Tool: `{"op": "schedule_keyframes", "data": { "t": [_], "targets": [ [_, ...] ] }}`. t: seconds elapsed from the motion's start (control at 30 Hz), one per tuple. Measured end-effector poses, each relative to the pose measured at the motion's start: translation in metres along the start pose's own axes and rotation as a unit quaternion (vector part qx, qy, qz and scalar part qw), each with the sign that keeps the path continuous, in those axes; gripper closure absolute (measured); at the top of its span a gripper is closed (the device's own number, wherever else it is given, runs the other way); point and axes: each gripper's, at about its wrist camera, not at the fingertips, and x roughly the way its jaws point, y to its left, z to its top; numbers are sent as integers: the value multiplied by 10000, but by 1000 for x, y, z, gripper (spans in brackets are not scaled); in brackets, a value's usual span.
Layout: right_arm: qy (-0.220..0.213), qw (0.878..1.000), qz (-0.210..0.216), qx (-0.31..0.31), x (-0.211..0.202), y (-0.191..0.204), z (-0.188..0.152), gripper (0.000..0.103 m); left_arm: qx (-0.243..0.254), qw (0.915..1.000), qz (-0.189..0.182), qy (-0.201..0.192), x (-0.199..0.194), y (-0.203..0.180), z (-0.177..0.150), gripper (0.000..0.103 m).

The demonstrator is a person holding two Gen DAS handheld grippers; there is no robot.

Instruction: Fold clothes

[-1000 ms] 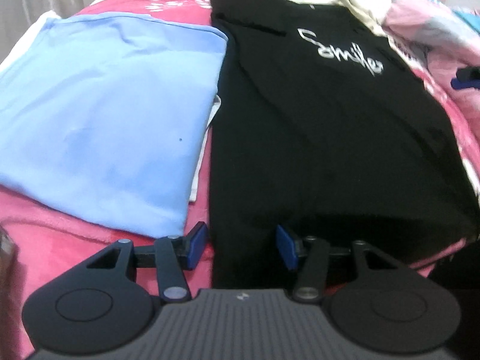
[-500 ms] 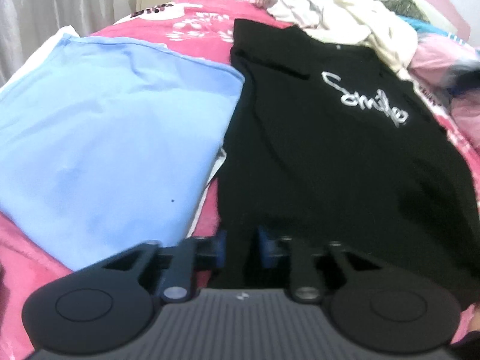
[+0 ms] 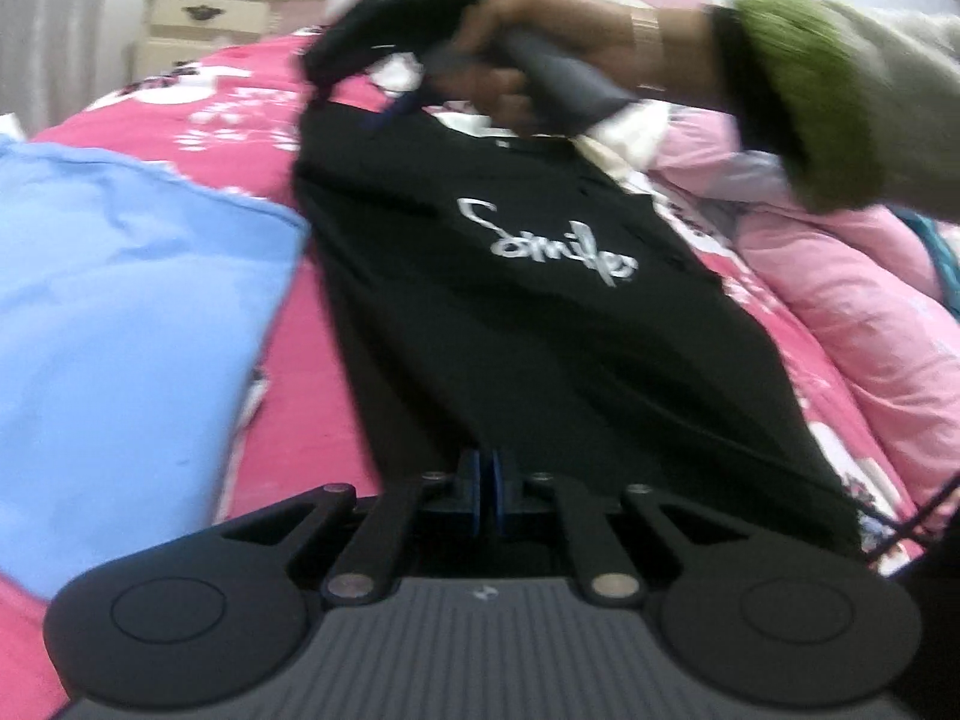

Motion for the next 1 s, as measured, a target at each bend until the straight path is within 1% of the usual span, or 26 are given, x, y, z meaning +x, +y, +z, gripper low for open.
{"op": "schedule_keyframes", "data": {
  "t": [0.1, 0.17, 0.2, 0.27, 0.3, 0.33, 0.37, 0.4, 0.43, 0.47, 0.53, 0.67, 0.77, 0.87, 1.0],
  "targets": [
    [130, 9997, -184, -102, 24, 5, 11, 36, 41, 9996, -286, -30, 7, -4, 4, 98],
    [321, 9981, -491, -193, 43, 7, 14, 35, 106, 9992, -384, -55, 9, -7, 5, 99],
    [392, 9975, -555, -190, 48, 5, 14, 36, 140, 9989, -431, -68, 11, -8, 6, 99],
    [369, 9979, -514, -158, 49, 0, 11, 37, 145, 9984, -541, -105, 10, -8, 5, 99],
    [332, 9982, -482, -146, 46, -2, 10, 43, 136, 9982, -583, -102, 10, -6, 5, 99],
    [296, 9984, -452, -134, 44, -4, 9, 55, 137, 9980, -611, -94, 9, -5, 4, 99],
    [289, 9986, -441, -100, 42, -7, 9, 62, 140, 9978, -640, -94, 8, -5, 4, 99],
    [281, 9987, -431, -65, 40, -10, 8, 79, 129, 9975, -680, -106, 7, -5, 4, 99],
    [263, 9988, -418, 35, 37, -15, 8, 91, 107, 9974, -708, -124, 7, -4, 5, 99],
    [216, 9989, -393, 156, 35, -20, 8, 94, 84, 9972, -734, -142, 6, -3, 6, 99],
    [-17, 9991, -251, 341, 22, -30, 3, 97, 24, 9970, -750, -195, 6, -3, 8, 99],
    [-378, 9979, -155, 495, -2, -50, -8, 97, 32, 9960, -835, -307, 10, -10, 16, 99],
    [-566, 9959, -171, 681, -20, -75, -15, 97, 48, 9947, -961, -366, 17, -17, 24, 99],
    [-715, 9934, -236, 868, -33, -100, -24, 97, 0, 9934, -1092, -338, 28, -24, 33, 99],
    [-884, 9890, -438, 1104, -47, -135, -38, 97, -59, 9907, -1323, -316, 48, -36, 44, 99]
  ]
}}
